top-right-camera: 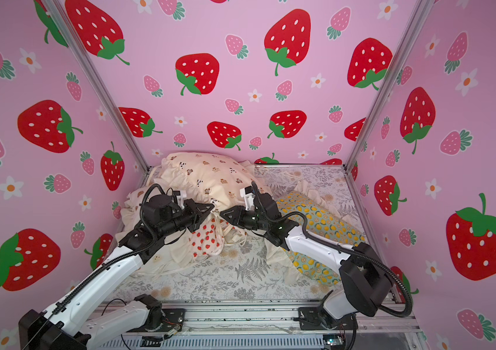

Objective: Zip up pillowcases
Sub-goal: Zip the pillowcase.

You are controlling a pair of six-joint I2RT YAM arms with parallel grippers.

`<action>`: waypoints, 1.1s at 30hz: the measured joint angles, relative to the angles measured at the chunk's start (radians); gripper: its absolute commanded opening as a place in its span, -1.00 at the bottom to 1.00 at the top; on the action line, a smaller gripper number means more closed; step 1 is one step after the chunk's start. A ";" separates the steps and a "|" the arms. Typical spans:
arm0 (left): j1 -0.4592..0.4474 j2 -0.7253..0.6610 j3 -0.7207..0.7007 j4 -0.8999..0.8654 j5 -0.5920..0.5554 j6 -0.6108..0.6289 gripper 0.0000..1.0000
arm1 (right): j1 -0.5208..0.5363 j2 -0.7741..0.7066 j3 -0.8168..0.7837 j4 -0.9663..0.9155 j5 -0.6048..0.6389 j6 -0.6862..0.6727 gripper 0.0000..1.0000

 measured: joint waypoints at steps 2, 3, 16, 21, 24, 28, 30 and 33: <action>-0.002 0.000 0.000 0.001 -0.003 -0.001 -1.00 | 0.000 0.000 0.000 0.008 0.000 0.008 -0.37; -0.002 0.000 0.000 0.001 -0.004 -0.002 -1.00 | 0.000 0.000 0.000 0.013 0.000 0.013 -0.39; -0.005 -0.024 -0.037 0.030 -0.030 -0.034 -1.00 | 0.002 0.000 -0.031 0.087 -0.002 0.075 -0.48; -0.005 -0.036 -0.039 0.033 -0.040 -0.046 -1.00 | 0.002 -0.003 -0.046 0.124 -0.004 0.086 -0.50; -0.005 -0.037 -0.046 0.041 -0.041 -0.052 -1.00 | 0.002 -0.012 -0.072 0.153 -0.004 0.097 -0.51; -0.006 -0.044 -0.065 0.064 -0.044 -0.074 -1.00 | 0.004 -0.023 -0.089 0.181 -0.003 0.109 -0.50; -0.008 -0.053 -0.087 0.092 -0.050 -0.093 -1.00 | 0.004 -0.032 -0.097 0.193 -0.003 0.114 -0.43; -0.012 -0.058 -0.116 0.141 -0.060 -0.128 -1.00 | 0.005 -0.036 -0.105 0.210 0.002 0.131 -0.20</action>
